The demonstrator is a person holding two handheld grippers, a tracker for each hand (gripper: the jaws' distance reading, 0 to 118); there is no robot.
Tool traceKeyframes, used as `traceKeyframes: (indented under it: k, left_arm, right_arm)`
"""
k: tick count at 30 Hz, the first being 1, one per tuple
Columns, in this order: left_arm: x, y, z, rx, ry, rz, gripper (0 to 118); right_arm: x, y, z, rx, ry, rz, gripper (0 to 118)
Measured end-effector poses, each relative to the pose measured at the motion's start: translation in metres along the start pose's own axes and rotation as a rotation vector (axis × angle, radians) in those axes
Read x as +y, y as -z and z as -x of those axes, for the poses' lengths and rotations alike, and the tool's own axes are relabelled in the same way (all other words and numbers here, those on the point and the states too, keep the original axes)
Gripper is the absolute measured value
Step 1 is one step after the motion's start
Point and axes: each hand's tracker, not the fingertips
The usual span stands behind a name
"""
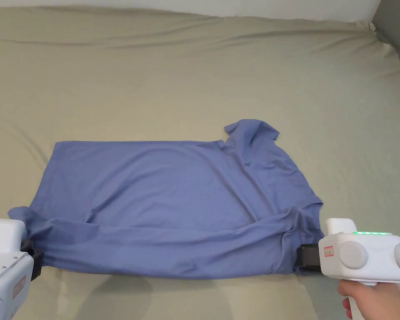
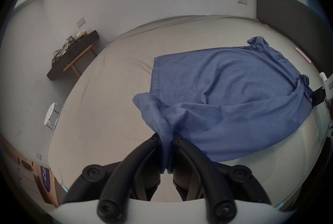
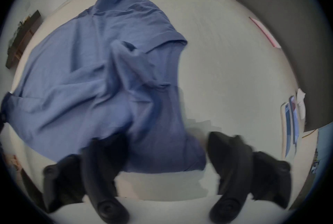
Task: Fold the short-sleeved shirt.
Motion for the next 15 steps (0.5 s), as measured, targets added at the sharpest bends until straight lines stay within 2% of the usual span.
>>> traceKeyframes:
  k: [1, 2, 3, 4, 5, 6, 10, 15]
  left_arm:
    - [0.000, 0.001, 0.000, 0.002, 0.004, 0.004, 8]
    - [-0.001, 0.001, -0.001, 0.004, 0.009, 0.007, 8]
    - [-0.001, 0.001, -0.001, 0.004, 0.014, 0.011, 8]
    - [-0.001, 0.001, 0.000, 0.002, 0.016, 0.014, 8]
    - [-0.002, 0.001, 0.001, 0.001, 0.019, 0.017, 8]
    - [-0.002, 0.001, 0.003, -0.003, 0.018, 0.021, 8]
    - [0.001, -0.010, 0.015, -0.025, -0.027, 0.022, 8]
    - [-0.002, -0.030, 0.021, -0.036, 0.002, 0.011, 8]
  right_arm:
    - [0.001, -0.004, 0.001, 0.048, 0.010, 0.003, 61]
    - [0.003, -0.008, 0.004, 0.098, 0.008, 0.004, 30]
    - [0.004, -0.009, 0.008, 0.124, -0.008, 0.005, 16]
    - [0.004, -0.014, 0.017, 0.120, -0.027, 0.004, 16]
    - [0.004, -0.015, 0.025, 0.037, -0.081, 0.009, 16]
    - [0.004, -0.017, 0.027, 0.043, -0.119, 0.004, 16]
    - [0.002, -0.036, 0.008, 0.057, -0.057, -0.043, 16]
    - [-0.005, -0.093, -0.004, 0.113, -0.025, -0.107, 16]
